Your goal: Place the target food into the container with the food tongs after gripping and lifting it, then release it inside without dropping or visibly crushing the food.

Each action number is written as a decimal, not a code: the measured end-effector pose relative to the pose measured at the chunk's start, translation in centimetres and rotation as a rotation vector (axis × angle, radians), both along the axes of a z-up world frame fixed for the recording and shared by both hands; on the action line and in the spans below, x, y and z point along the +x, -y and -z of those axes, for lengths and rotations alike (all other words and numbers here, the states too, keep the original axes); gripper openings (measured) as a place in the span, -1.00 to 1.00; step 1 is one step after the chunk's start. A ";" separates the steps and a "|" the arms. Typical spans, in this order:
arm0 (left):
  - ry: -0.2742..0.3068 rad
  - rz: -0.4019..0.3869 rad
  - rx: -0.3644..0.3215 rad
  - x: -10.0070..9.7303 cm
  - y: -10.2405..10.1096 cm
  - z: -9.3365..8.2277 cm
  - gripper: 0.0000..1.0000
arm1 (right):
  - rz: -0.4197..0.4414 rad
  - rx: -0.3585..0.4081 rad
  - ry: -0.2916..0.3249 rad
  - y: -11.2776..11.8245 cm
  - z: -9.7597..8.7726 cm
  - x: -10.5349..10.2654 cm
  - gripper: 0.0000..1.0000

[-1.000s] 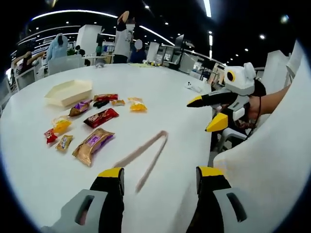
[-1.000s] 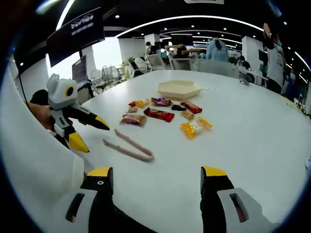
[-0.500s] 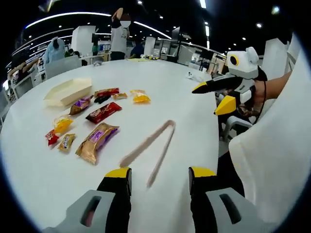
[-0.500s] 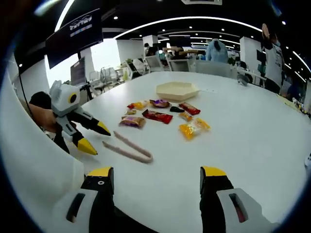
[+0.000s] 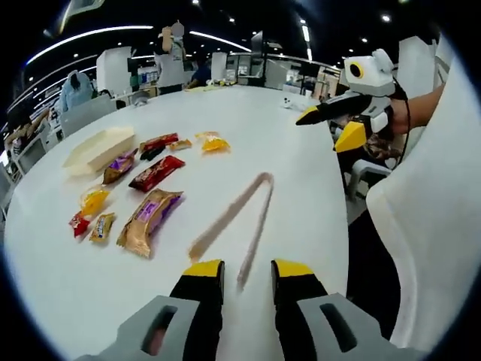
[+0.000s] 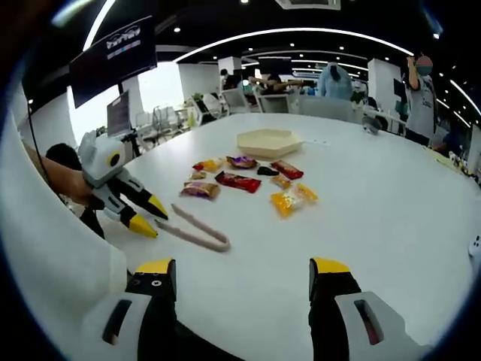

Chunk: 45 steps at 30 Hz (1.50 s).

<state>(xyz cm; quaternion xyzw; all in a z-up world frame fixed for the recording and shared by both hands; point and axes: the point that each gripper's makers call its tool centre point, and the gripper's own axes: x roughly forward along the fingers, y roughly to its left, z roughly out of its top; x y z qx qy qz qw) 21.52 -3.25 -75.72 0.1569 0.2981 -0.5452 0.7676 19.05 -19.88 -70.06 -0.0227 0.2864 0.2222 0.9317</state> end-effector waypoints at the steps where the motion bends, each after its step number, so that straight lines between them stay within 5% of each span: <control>1: 0.000 -0.005 0.007 0.1 0.0 0.0 -0.59 | -0.001 0.002 0.001 -0.1 0.0 0.1 0.45; 6: 0.028 0.008 0.009 0.4 0.1 0.3 -0.91 | -0.002 0.013 0.013 -0.4 -0.4 0.3 0.45; 20: 0.072 0.111 0.005 -0.6 0.0 -0.1 -1.00 | -0.018 -0.003 -0.009 -0.6 0.1 0.1 0.44; 30: 0.037 0.089 0.022 -0.5 -0.1 0.0 -1.00 | -0.032 -0.003 0.000 -0.9 -0.1 0.5 0.44; 45: 0.066 0.077 0.051 -0.4 -0.2 0.2 -1.00 | -0.072 0.003 -0.018 -2.0 0.0 1.0 0.43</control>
